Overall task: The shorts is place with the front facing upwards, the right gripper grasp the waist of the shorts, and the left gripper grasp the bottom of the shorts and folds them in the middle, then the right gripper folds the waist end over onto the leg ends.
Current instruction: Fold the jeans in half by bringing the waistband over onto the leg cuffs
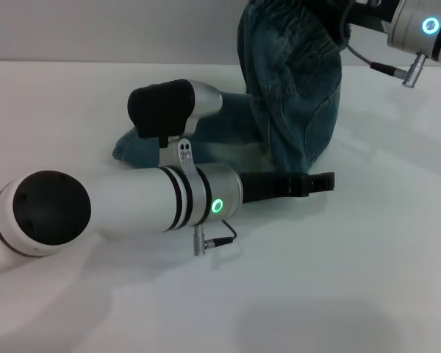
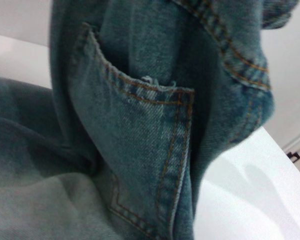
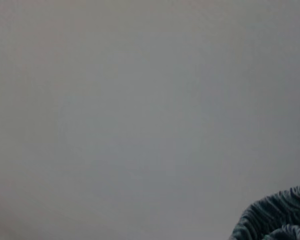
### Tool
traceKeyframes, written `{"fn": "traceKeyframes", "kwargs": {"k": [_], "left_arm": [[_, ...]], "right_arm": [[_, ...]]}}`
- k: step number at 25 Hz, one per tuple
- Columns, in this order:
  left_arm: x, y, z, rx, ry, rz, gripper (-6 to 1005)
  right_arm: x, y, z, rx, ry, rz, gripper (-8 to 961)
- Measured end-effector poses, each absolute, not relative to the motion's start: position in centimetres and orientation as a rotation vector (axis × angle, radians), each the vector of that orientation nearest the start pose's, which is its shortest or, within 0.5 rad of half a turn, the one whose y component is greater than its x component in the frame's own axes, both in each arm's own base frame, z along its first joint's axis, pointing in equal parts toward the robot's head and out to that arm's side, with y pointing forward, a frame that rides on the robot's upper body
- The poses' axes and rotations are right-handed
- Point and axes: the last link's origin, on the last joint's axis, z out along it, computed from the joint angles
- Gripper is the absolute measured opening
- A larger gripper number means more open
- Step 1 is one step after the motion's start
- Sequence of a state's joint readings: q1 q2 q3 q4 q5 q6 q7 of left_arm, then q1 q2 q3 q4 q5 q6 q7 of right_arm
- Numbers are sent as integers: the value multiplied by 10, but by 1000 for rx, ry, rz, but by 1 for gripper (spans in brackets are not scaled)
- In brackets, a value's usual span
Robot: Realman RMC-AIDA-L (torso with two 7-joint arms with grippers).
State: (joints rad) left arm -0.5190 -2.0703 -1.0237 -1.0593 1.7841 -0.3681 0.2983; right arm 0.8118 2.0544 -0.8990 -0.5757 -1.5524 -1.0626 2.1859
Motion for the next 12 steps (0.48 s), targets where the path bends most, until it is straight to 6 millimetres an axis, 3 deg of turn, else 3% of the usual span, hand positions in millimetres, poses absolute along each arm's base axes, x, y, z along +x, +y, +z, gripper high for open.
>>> {"fn": "traceKeyframes", "kwargs": {"k": [12], "left_arm": [[-151,326,-110,-2339,-1285,-601,846]], "right_arm": [[172,447,17,-2127,1495,1166,25]]}}
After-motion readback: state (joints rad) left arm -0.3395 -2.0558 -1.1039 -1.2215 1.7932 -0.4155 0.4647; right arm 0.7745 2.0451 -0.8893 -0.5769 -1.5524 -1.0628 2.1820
